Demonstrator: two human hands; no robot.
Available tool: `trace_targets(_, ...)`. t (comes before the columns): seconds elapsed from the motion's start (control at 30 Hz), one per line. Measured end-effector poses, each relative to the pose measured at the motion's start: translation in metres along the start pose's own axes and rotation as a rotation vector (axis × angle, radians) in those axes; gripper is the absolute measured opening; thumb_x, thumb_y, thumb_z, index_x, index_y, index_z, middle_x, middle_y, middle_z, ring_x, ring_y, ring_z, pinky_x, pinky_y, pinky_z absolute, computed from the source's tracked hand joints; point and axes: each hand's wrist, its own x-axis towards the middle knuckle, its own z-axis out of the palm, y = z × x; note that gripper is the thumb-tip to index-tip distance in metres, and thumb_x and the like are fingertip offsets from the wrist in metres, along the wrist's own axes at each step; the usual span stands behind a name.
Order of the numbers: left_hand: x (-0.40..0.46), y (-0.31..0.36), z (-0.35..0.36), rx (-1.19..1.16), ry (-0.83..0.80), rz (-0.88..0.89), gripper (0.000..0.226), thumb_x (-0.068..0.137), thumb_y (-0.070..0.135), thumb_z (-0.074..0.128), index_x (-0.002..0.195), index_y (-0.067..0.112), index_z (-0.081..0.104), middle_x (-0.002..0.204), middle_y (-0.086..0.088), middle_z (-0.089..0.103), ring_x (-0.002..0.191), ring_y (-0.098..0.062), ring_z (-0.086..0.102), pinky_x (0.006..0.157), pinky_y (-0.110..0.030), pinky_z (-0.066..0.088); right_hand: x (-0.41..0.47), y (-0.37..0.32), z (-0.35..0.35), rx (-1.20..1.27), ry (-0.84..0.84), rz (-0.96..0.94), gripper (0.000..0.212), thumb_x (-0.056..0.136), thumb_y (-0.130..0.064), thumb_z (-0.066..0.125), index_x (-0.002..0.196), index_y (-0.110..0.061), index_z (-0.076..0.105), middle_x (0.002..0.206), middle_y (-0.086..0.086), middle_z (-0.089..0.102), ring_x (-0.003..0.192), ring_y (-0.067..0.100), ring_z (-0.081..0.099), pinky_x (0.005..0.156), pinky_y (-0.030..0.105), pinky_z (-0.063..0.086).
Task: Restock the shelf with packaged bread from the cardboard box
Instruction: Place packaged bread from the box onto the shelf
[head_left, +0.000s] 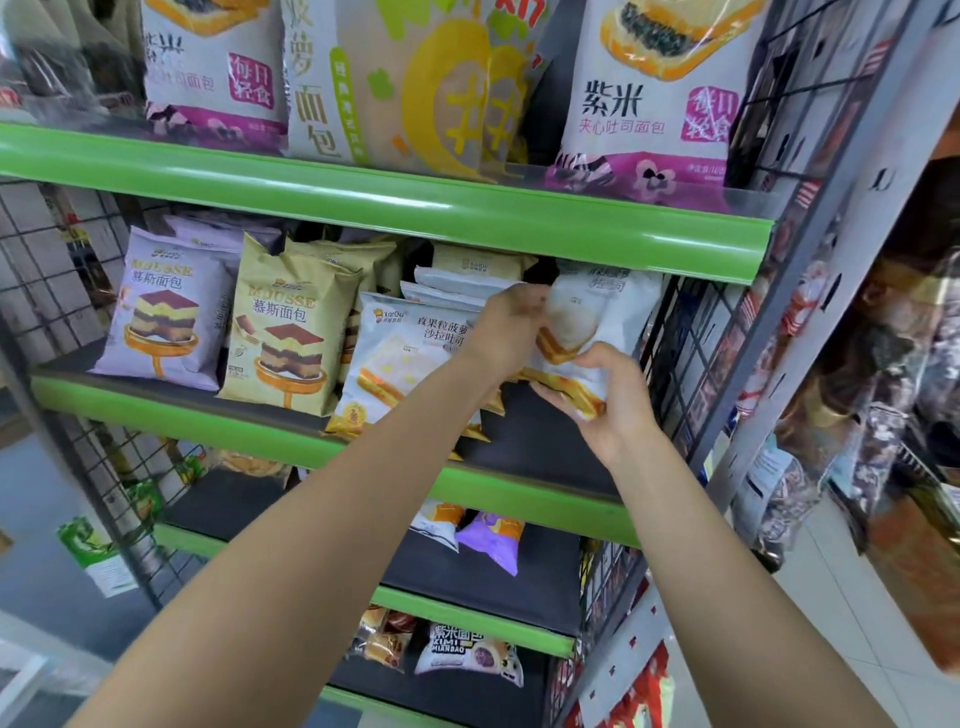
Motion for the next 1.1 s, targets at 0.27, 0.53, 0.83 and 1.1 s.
trace_targets(0.27, 0.018, -0.006, 0.002, 0.494, -0.079, -0.017, 0.065, 0.087, 0.01, 0.065, 0.143, 0.005, 0.032, 0.14, -0.008, 0.046, 0.132, -0.023, 0.044, 0.102, -0.023, 0.035, 0.008, 0.001, -0.005, -0.272, 0.28, -0.141, 0.061, 0.052, -0.012, 0.061, 0.111, -0.011, 0.048, 0.098, 0.001, 0.047, 0.091, 0.021, 0.048, 0.071, 0.027, 0.039)
trace_targets(0.53, 0.041, -0.032, 0.034, 0.662, 0.141, 0.089, 0.041, 0.082, 0.008, 0.066, 0.119, 0.001, 0.051, 0.124, -0.02, 0.056, 0.119, -0.033, 0.05, 0.093, -0.031, 0.041, 0.054, -0.004, -0.005, -0.881, 0.523, -0.344, 0.091, 0.081, 0.008, 0.059, 0.15, -0.012, 0.003, 0.151, 0.017, 0.017, 0.141, 0.031, 0.024, 0.115, 0.037, 0.026)
trace_targets(0.83, 0.073, -0.042, 0.051, 0.53, -0.012, -0.021, 0.066, 0.094, 0.002, 0.043, 0.151, 0.015, 0.012, 0.143, -0.016, 0.043, 0.129, -0.032, 0.044, 0.102, -0.033, 0.037, 0.097, 0.002, -0.011, -0.839, 0.534, -0.492, 0.081, 0.083, 0.016, 0.041, 0.151, -0.021, 0.015, 0.155, 0.012, 0.02, 0.143, 0.024, 0.025, 0.116, 0.028, 0.021)
trace_targets(1.1, 0.071, -0.022, 0.053, 0.573, 0.022, -0.026, 0.055, 0.093, 0.004, 0.046, 0.145, 0.003, 0.025, 0.14, -0.02, 0.046, 0.129, -0.033, 0.045, 0.103, -0.033, 0.039, 0.086, -0.014, -0.003, -0.987, 0.496, -0.458, 0.066, 0.086, 0.015, 0.042, 0.146, -0.005, 0.024, 0.154, 0.016, 0.009, 0.142, 0.025, 0.022, 0.107, 0.017, 0.016)
